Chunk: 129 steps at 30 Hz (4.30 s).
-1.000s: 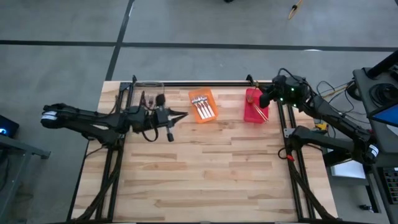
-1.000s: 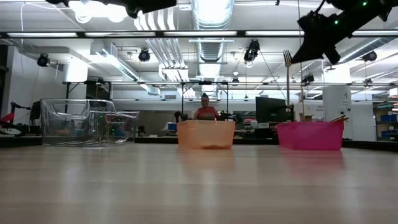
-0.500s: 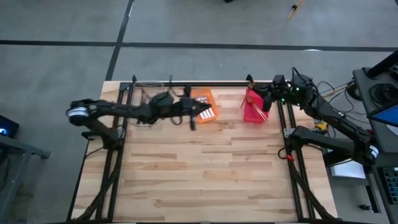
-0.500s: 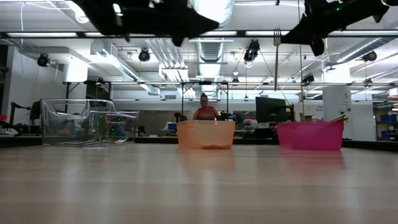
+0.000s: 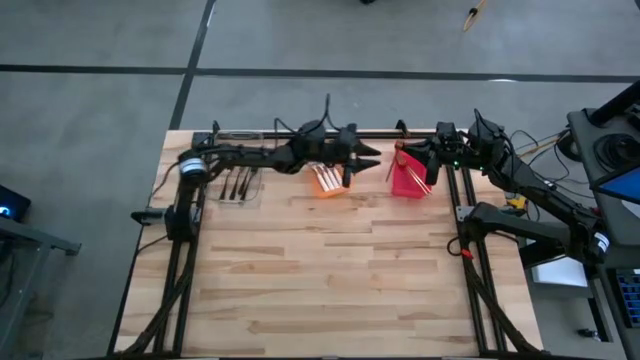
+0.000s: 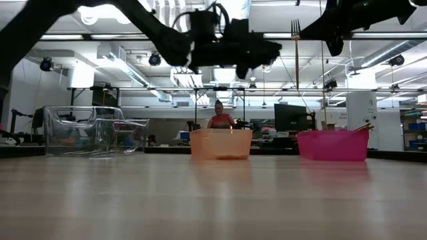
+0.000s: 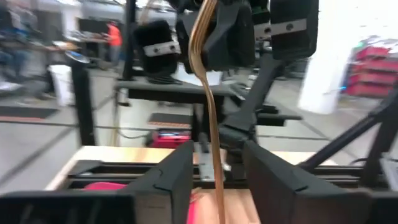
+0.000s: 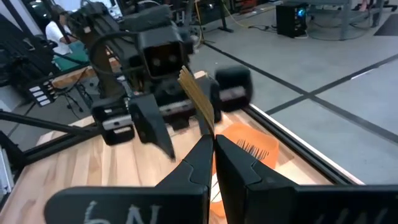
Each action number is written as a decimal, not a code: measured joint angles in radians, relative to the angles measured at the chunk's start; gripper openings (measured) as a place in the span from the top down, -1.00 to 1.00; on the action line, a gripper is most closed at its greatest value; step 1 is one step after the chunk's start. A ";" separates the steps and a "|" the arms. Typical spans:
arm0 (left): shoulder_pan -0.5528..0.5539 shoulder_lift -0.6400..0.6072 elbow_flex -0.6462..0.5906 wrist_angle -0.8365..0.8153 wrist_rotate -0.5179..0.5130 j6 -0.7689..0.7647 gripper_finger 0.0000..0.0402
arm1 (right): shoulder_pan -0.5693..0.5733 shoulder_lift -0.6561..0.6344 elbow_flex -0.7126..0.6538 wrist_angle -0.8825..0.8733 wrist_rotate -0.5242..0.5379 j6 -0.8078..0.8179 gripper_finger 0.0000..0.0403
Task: Sort silverware by color (type)
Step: Adjust the gold fork
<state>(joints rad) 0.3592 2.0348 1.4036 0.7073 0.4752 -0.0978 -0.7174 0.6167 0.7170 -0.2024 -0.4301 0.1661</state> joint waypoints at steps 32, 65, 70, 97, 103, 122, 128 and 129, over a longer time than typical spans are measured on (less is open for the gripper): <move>-0.009 0.258 0.335 0.011 0.179 -0.197 0.98 | 0.004 0.000 0.000 0.000 -0.014 0.064 0.80; -0.064 0.239 0.335 -0.030 -0.546 0.013 1.00 | 0.054 0.168 -0.014 0.200 0.339 -0.028 0.29; -0.063 0.239 0.335 -0.027 -0.549 0.011 1.00 | 0.055 0.188 -0.014 0.223 0.354 -0.037 0.35; -0.064 0.239 0.335 -0.020 -0.564 0.006 0.88 | 0.085 0.255 -0.013 0.289 0.431 -0.095 0.95; -0.063 0.239 0.336 -0.048 -0.533 0.003 0.55 | 0.085 0.249 0.005 0.258 0.431 -0.079 0.95; -0.041 0.070 0.296 -0.404 -0.467 0.188 0.04 | 0.074 0.385 0.429 -0.341 0.469 -0.128 0.96; -0.044 -0.125 0.078 -0.381 -0.494 0.221 0.04 | 0.050 0.569 0.648 -0.698 0.510 -0.137 0.95; -0.044 -0.170 0.028 -0.363 -0.502 0.221 0.04 | 0.043 0.601 0.677 -0.752 0.510 -0.137 0.95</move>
<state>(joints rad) 0.3152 1.8650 1.4320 0.3448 -0.0264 0.1231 -0.6745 1.2175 1.3942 -0.9540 0.0796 0.0295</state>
